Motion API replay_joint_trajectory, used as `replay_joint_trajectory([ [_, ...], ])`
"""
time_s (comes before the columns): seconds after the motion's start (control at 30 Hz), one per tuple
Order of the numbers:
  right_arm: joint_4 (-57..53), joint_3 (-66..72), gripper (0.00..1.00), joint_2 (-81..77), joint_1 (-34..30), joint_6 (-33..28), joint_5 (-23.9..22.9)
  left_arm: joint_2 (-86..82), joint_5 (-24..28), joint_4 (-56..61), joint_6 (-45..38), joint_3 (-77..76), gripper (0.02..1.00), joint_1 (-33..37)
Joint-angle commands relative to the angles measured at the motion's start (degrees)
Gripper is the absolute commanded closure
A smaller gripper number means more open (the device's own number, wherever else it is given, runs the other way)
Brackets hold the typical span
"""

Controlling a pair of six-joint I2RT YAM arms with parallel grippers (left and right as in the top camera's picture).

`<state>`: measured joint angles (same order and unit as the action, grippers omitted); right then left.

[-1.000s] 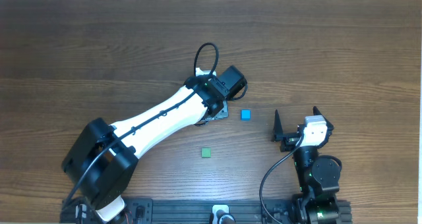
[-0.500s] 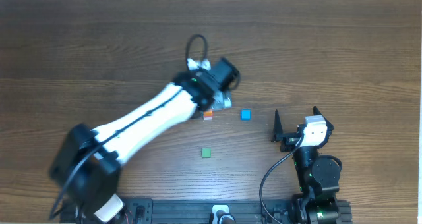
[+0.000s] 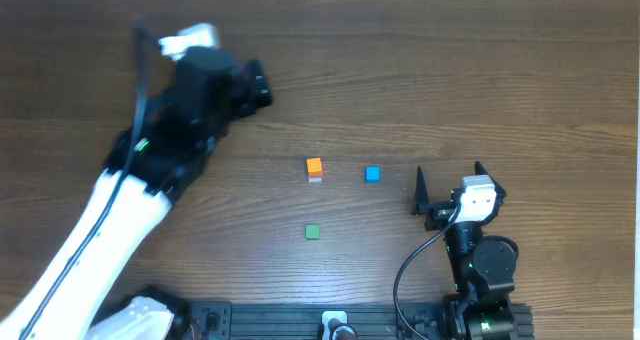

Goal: Stack Cubes

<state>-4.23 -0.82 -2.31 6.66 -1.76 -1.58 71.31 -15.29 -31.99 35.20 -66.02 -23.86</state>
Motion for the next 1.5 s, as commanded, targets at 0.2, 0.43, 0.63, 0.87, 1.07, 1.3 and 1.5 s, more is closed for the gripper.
replay_joint_trajectory([
  [0.2,0.1,0.5,0.007,0.5,0.1,-0.1,0.2,-31.5,15.6,23.4,-16.5,30.0,0.020,16.3],
  [0.43,0.1,0.5,0.009,0.5,0.2,-0.1,0.2,-48.6,18.2,24.1,-19.0,42.2,0.018,20.4],
  [0.63,0.1,0.5,0.007,0.5,0.2,-0.1,0.3,-58.6,19.1,24.2,-21.6,49.5,0.020,22.5],
  [0.87,0.1,0.5,0.007,0.5,0.1,-0.1,0.3,-63.3,19.6,29.3,-23.5,56.9,0.018,22.9],
  [1.07,0.1,0.5,0.009,0.5,0.2,-0.1,0.2,-66.5,19.8,35.5,-29.6,63.1,0.018,22.9],
  [1.3,0.1,0.5,0.009,0.5,0.1,-0.1,0.3,-67.3,19.3,38.8,-35.1,65.7,0.018,22.9],
  [1.5,0.1,0.5,0.009,0.5,0.2,-0.1,0.3,-70.3,18.9,32.9,-35.0,65.7,0.018,22.9],
])
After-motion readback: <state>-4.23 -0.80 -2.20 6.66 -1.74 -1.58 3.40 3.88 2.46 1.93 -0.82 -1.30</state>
